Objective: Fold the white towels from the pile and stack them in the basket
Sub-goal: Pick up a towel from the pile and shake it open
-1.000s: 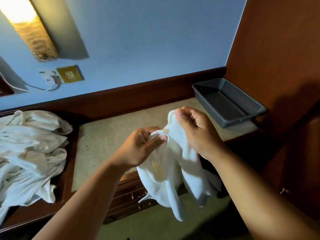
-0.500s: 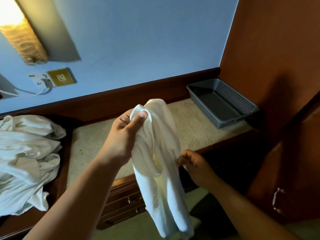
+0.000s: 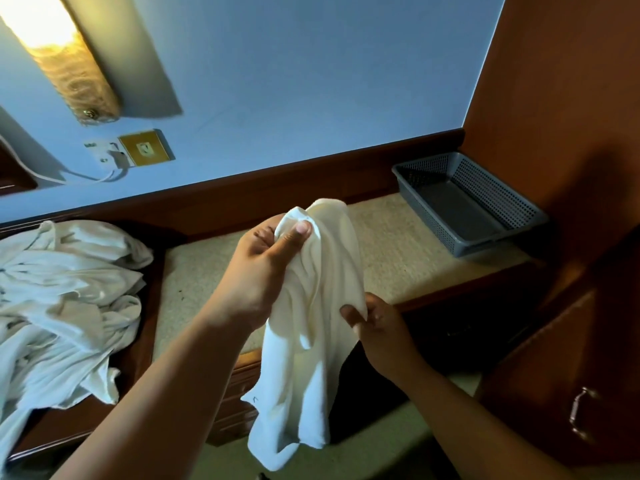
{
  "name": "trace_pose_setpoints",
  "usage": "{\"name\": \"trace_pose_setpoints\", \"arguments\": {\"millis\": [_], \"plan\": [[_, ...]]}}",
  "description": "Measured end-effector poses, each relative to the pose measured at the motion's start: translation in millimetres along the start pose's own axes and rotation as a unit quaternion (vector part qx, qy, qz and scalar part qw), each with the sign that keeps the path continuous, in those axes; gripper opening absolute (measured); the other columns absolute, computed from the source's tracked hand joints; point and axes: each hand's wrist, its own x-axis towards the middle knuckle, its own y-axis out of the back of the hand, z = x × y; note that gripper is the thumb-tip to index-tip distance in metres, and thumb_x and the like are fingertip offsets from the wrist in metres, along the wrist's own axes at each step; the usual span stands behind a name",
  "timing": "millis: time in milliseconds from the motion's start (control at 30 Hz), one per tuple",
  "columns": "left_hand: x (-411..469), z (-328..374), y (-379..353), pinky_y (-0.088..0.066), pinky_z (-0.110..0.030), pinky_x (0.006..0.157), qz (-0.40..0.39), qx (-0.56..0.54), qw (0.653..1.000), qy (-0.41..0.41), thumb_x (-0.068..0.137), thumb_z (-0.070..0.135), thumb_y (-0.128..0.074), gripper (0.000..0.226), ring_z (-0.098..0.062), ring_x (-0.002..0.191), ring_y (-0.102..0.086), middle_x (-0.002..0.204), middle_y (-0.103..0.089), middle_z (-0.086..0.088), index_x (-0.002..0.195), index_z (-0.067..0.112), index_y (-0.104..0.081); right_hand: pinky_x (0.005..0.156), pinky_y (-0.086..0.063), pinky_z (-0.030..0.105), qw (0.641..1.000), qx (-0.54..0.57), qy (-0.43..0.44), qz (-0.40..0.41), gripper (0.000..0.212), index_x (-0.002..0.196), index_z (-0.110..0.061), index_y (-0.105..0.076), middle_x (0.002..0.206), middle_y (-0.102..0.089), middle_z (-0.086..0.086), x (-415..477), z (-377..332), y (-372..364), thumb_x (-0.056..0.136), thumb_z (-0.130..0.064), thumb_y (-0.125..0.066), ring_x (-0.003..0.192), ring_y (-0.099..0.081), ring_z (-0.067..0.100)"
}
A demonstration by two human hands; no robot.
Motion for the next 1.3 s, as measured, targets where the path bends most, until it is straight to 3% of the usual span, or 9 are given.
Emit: {"name": "trace_pose_setpoints", "arguments": {"millis": [133, 300, 467, 533, 633, 800, 1033, 1200, 1300], "plan": [[-2.0, 1.3, 14.8, -0.052, -0.052, 0.080, 0.056, 0.034, 0.998, -0.006, 0.093, 0.031, -0.061, 0.025, -0.033, 0.081, -0.061, 0.087, -0.064, -0.018, 0.098, 0.007, -0.067, 0.062, -0.045, 0.018, 0.995, -0.009, 0.009, 0.096, 0.024, 0.085, -0.014, -0.058, 0.071, -0.062, -0.007, 9.2, -1.7, 8.6, 0.100, -0.033, -0.058, 0.061, -0.057, -0.004], [-0.2, -12.8, 40.0, -0.059, -0.057, 0.076, 0.150, 0.280, 0.947, -0.048, 0.088, 0.043, -0.070, 0.023, -0.018, 0.079, -0.070, 0.089, -0.072, -0.001, 0.107, 0.030, -0.069, 0.062, -0.048, 0.031, 0.988, -0.054, 0.096, 0.111, 0.029, 0.087, -0.014, -0.063, 0.073, -0.066, -0.004, 15.8, -31.8, 28.6, 0.099, -0.039, -0.054, 0.066, -0.060, 0.010], [-2.1, -20.2, 26.4, -0.059, -0.030, 0.066, -0.059, 0.429, 0.900, -0.044, 0.077, 0.043, -0.083, 0.096, -0.012, 0.066, -0.065, 0.087, -0.072, 0.007, 0.155, 0.047, -0.026, 0.067, -0.051, 0.030, 0.966, -0.149, 0.213, 0.007, 0.014, 0.090, -0.030, -0.066, 0.083, -0.069, -0.005, 11.2, -84.4, 23.7, 0.096, -0.040, -0.059, 0.075, -0.064, 0.008], [-2.2, -25.0, 13.5, -0.057, -0.026, 0.064, -0.131, 0.394, 0.909, -0.048, 0.083, 0.033, -0.082, 0.076, -0.005, 0.063, -0.063, 0.083, -0.073, 0.012, 0.148, 0.040, -0.043, 0.069, -0.049, 0.018, 0.961, -0.149, 0.231, -0.012, 0.007, 0.099, -0.033, -0.068, 0.087, -0.071, -0.013, 10.4, -99.0, 22.3, 0.096, -0.034, -0.062, 0.082, -0.067, 0.002], [-2.5, -29.9, 6.1, -0.061, -0.047, 0.070, -0.151, 0.323, 0.934, -0.026, 0.096, 0.024, -0.069, 0.013, -0.019, 0.076, -0.074, 0.090, -0.076, -0.002, 0.106, 0.018, -0.071, 0.071, -0.044, 0.011, 0.958, -0.170, 0.230, -0.013, 0.009, 0.098, -0.030, -0.069, 0.085, -0.070, -0.020, 10.1, -113.1, 27.9, 0.094, -0.033, -0.062, 0.084, -0.066, -0.001], [-1.2, -29.5, 1.4, -0.055, -0.049, 0.063, -0.078, 0.263, 0.959, -0.063, 0.098, 0.033, -0.056, 0.026, -0.035, 0.071, -0.070, 0.083, -0.072, -0.013, 0.092, 0.012, -0.070, 0.061, -0.046, 0.017, 0.969, -0.198, 0.145, -0.017, 0.016, 0.095, -0.026, -0.070, 0.078, -0.069, -0.014, 10.2, -108.7, 43.9, 0.083, -0.033, -0.080, 0.070, -0.063, 0.000], [3.4, -17.9, -3.1, -0.054, -0.031, 0.064, 0.029, 0.111, 0.993, -0.016, 0.103, 0.017, -0.054, 0.019, -0.018, 0.069, -0.066, 0.075, -0.069, -0.003, 0.092, 0.013, -0.069, 0.059, -0.045, 0.028, 0.965, -0.251, -0.077, -0.004, 0.016, 0.075, -0.016, -0.068, 0.062, -0.064, -0.004, 9.7, 16.1, 77.8, 0.081, -0.025, -0.079, 0.059, -0.055, 0.005], [-0.9, -20.3, 22.8, -0.052, -0.032, 0.059, 0.118, 0.211, 0.970, -0.010, 0.102, 0.024, -0.057, 0.022, -0.014, 0.059, -0.063, 0.066, -0.067, 0.004, 0.085, 0.018, -0.069, 0.060, -0.047, 0.020, 0.972, -0.178, -0.097, 0.122, 0.022, 0.079, -0.022, -0.067, 0.076, -0.069, 0.001, -6.8, 55.1, 99.6, 0.079, -0.004, -0.080, 0.073, -0.063, 0.017], [-4.1, -25.0, 35.7, -0.060, -0.045, 0.064, 0.080, 0.401, 0.912, 0.006, 0.099, 0.035, -0.060, 0.016, -0.023, 0.067, -0.069, 0.074, -0.072, -0.003, 0.091, 0.024, -0.069, 0.060, -0.046, 0.024, 0.984, -0.133, -0.056, 0.107, 0.019, 0.074, -0.019, -0.070, 0.070, -0.068, 0.010, -2.4, 26.2, 96.3, 0.083, -0.004, -0.078, 0.067, -0.059, 0.015]]}}
